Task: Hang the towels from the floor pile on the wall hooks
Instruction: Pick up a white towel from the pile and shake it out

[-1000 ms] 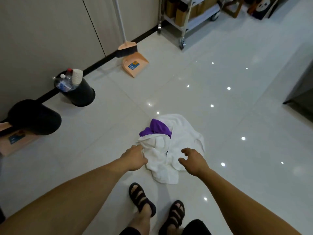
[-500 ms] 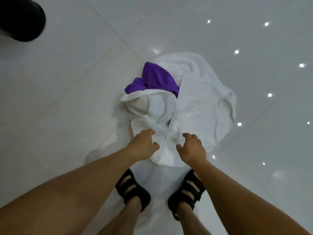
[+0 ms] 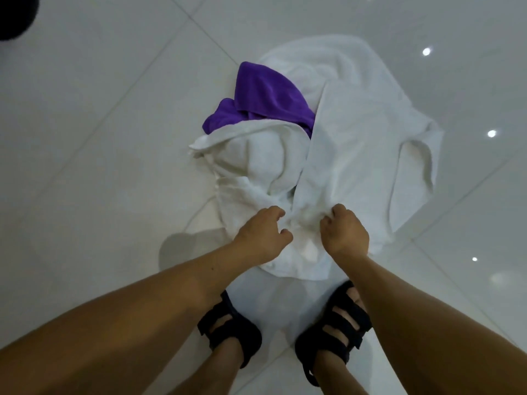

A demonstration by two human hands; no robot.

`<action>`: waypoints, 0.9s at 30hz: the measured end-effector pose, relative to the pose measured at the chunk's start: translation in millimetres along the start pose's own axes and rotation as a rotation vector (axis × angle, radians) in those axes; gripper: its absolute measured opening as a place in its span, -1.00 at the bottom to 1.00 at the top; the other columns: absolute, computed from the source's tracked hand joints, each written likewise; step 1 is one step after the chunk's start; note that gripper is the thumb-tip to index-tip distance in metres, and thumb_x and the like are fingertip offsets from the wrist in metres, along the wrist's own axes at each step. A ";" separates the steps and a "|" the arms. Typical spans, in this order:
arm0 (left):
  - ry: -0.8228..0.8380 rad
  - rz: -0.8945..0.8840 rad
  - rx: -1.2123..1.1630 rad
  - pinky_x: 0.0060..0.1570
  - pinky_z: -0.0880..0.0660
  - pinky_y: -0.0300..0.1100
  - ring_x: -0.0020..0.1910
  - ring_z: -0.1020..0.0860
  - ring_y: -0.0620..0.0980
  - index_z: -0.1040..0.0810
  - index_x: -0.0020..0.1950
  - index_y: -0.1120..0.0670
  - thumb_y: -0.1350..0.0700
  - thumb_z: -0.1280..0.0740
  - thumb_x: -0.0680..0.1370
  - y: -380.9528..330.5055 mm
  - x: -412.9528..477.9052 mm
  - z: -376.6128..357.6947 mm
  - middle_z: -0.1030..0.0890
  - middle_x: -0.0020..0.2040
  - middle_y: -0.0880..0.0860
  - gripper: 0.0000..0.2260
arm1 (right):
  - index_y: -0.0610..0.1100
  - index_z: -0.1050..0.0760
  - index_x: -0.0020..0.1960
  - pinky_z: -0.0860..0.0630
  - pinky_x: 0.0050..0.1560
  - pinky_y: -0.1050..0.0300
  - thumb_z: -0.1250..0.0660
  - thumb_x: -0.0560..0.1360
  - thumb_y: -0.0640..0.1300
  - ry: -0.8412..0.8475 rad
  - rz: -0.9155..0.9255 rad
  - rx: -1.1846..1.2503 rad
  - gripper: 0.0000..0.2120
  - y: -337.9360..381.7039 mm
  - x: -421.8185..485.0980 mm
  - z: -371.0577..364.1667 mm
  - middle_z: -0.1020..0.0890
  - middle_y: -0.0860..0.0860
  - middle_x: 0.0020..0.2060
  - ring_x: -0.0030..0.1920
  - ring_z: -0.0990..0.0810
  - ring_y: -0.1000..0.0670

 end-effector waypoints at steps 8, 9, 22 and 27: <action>-0.021 -0.107 -0.068 0.11 -0.35 -0.26 0.34 -0.33 -0.08 -0.06 0.53 -0.09 -0.12 -0.49 0.35 -85.4 -138.3 87.8 -0.26 0.45 -0.07 -0.12 | -0.14 -0.41 -0.21 -0.35 -0.23 0.22 -0.14 0.40 -0.06 -0.034 0.135 0.904 -0.84 77.0 -128.2 196.5 -0.45 0.12 -0.30 -0.29 -0.40 0.18; -0.035 -0.148 -0.073 0.13 -0.33 -0.26 0.36 -0.31 -0.09 -0.02 0.53 -0.13 -0.14 -0.51 0.31 -103.8 -160.3 104.6 -0.24 0.46 -0.09 -0.07 | -0.18 -0.34 -0.28 -0.31 -0.28 0.20 -0.13 0.36 -0.06 -0.011 0.132 1.008 -0.82 88.8 -145.8 224.7 -0.40 0.08 -0.36 -0.36 -0.35 0.17; -0.343 -0.403 -0.484 -0.04 -0.56 -0.17 0.02 -0.60 -0.08 -0.56 0.05 -0.16 0.03 -0.37 0.36 -249.6 -451.7 334.2 -0.63 -0.01 -0.13 -0.73 | -0.06 -0.60 0.00 -0.55 -0.08 0.13 -0.38 0.33 0.08 0.183 0.576 1.251 -0.69 241.5 -354.7 497.5 -0.66 0.04 -0.06 -0.06 -0.63 0.02; -0.437 -0.496 -0.772 0.01 -0.58 -0.03 -0.02 -0.63 0.02 -0.59 0.05 -0.01 0.14 -0.34 0.29 -276.4 -558.7 393.7 -0.67 -0.03 0.03 -0.67 | 0.20 -0.42 0.30 -0.52 0.02 0.37 -0.54 0.29 0.08 0.456 0.801 0.711 -0.38 278.7 -426.6 510.7 -0.58 0.21 0.20 0.16 -0.56 0.24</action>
Point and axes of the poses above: each hand's wrist, its own x-axis towards the middle knuckle, its own z-axis out of the back of the hand, y = z × x, the point moved 9 cm from there along x, towards the middle knuckle
